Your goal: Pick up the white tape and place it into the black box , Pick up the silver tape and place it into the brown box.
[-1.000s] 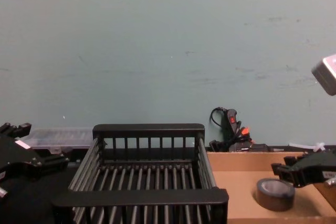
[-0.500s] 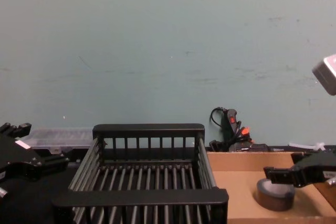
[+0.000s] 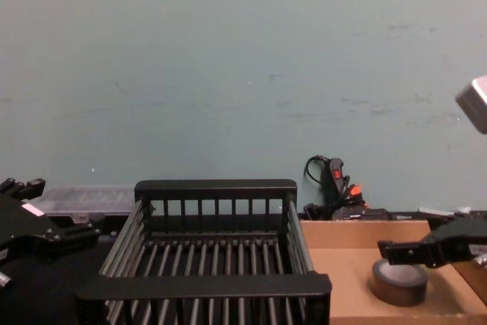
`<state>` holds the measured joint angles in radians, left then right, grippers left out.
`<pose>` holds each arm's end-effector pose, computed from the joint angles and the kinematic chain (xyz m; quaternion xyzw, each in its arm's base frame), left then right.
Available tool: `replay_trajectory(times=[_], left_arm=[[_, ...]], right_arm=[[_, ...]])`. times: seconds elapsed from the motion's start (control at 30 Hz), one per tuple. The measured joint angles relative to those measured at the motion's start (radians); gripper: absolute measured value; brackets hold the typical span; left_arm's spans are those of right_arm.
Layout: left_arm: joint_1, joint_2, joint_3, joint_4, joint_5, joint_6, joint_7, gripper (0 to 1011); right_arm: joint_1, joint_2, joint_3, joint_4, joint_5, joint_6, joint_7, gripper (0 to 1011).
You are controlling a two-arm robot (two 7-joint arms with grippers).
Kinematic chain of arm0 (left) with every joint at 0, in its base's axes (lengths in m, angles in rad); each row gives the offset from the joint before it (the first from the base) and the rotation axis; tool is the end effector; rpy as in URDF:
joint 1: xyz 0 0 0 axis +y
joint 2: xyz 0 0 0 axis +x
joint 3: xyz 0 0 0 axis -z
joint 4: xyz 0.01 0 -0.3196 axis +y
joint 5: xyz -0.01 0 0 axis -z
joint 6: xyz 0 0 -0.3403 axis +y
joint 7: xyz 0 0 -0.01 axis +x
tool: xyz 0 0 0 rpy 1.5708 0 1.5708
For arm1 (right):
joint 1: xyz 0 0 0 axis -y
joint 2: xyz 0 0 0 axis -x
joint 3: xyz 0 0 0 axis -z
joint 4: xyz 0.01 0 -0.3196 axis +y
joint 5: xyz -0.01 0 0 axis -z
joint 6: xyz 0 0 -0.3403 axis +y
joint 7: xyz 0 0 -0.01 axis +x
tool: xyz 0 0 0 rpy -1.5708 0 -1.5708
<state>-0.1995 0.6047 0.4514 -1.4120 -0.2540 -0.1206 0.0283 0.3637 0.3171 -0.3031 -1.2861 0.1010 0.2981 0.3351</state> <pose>0.3927 0.0912 -0.3322 0.1414 -0.1324 0.5799 0.7913 0.4619 -0.0369 -0.2958 -0.2077 0.0196 -0.5084 0.8354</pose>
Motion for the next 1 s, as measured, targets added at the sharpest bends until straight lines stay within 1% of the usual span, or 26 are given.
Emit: replay_trajectory(times=[0.13, 0.2, 0.33, 0.43, 0.47, 0.5, 0.53, 0.63, 0.67, 0.73, 0.87, 1.0], left_arm=[[0.0, 0.0, 0.0, 0.0, 0.0, 0.0, 0.0, 1002], [0.0, 0.0, 0.0, 0.0, 0.0, 0.0, 0.0, 1001], [0.0, 0.0, 0.0, 0.0, 0.0, 0.0, 0.0, 1001], [0.0, 0.0, 0.0, 0.0, 0.0, 0.0, 0.0, 1002], [0.0, 0.0, 0.0, 0.0, 0.0, 0.0, 0.0, 1002], [0.0, 0.0, 0.0, 0.0, 0.0, 0.0, 0.0, 1001], [0.0, 0.0, 0.0, 0.0, 0.0, 0.0, 0.0, 1002], [0.0, 0.0, 0.0, 0.0, 0.0, 0.0, 0.0, 1001], [0.0, 0.0, 0.0, 0.0, 0.0, 0.0, 0.0, 1001], [0.0, 0.0, 0.0, 0.0, 0.0, 0.0, 0.0, 1001], [0.0, 0.0, 0.0, 0.0, 0.0, 0.0, 0.0, 1001], [0.0, 0.0, 0.0, 0.0, 0.0, 0.0, 0.0, 1001]], right_arm=[[-0.011, 0.004, 0.009, -0.026, 0.007, 0.002, 0.002, 1002], [-0.023, 0.01, 0.015, -0.053, 0.013, 0.009, 0.005, 1002], [-0.053, 0.025, 0.028, -0.117, 0.029, 0.025, 0.015, 1002], [-0.093, 0.05, 0.038, -0.194, 0.051, 0.046, 0.032, 1002], [-0.101, 0.055, 0.039, -0.21, 0.055, 0.051, 0.034, 1002], [-0.101, 0.055, 0.039, -0.21, 0.055, 0.051, 0.034, 1002], [-0.128, 0.071, 0.044, -0.254, 0.068, 0.067, 0.039, 1002], [-0.155, 0.086, 0.048, -0.296, 0.081, 0.086, 0.042, 1002], [-0.173, 0.097, 0.05, -0.323, 0.089, 0.1, 0.043, 1002], [-0.188, 0.104, 0.052, -0.346, 0.096, 0.114, 0.043, 1002], [-0.232, 0.127, 0.05, -0.407, 0.121, 0.16, 0.048, 1002], [-0.261, 0.146, 0.041, -0.447, 0.14, 0.202, 0.055, 1002]])
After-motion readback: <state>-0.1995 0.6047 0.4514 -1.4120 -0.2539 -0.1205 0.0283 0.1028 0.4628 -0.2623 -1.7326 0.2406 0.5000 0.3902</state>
